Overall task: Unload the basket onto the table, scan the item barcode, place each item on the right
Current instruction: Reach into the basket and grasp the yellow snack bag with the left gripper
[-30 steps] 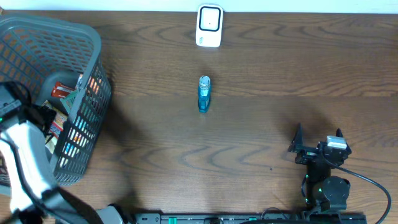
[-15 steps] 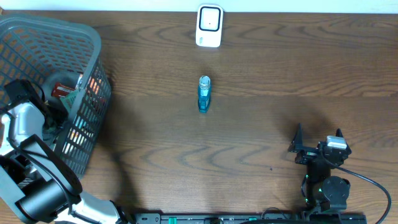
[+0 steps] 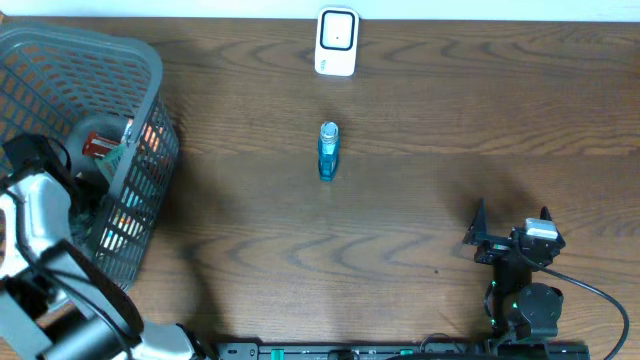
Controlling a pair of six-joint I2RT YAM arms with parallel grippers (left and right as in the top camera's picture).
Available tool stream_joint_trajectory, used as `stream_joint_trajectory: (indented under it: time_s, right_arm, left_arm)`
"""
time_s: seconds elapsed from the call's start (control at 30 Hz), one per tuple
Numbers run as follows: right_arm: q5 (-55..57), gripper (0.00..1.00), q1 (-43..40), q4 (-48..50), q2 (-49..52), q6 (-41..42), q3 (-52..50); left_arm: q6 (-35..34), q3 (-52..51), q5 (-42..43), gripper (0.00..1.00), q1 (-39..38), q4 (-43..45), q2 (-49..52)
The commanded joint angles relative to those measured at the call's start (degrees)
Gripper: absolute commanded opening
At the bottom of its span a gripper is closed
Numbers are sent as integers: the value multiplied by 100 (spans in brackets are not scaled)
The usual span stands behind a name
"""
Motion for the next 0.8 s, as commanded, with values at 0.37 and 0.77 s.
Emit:
stream_joint_trajectory:
  time_s: [0.37,0.77]
  right_arm:
    - [0,99,-44,-20,-31,-44,-7]
    - [0,99,-44,-17,-31,-44,-7]
  left_arm:
    - [31,2,39,7,22,-404,-3051]
    - [33,2,46,7,22,-968,-3985]
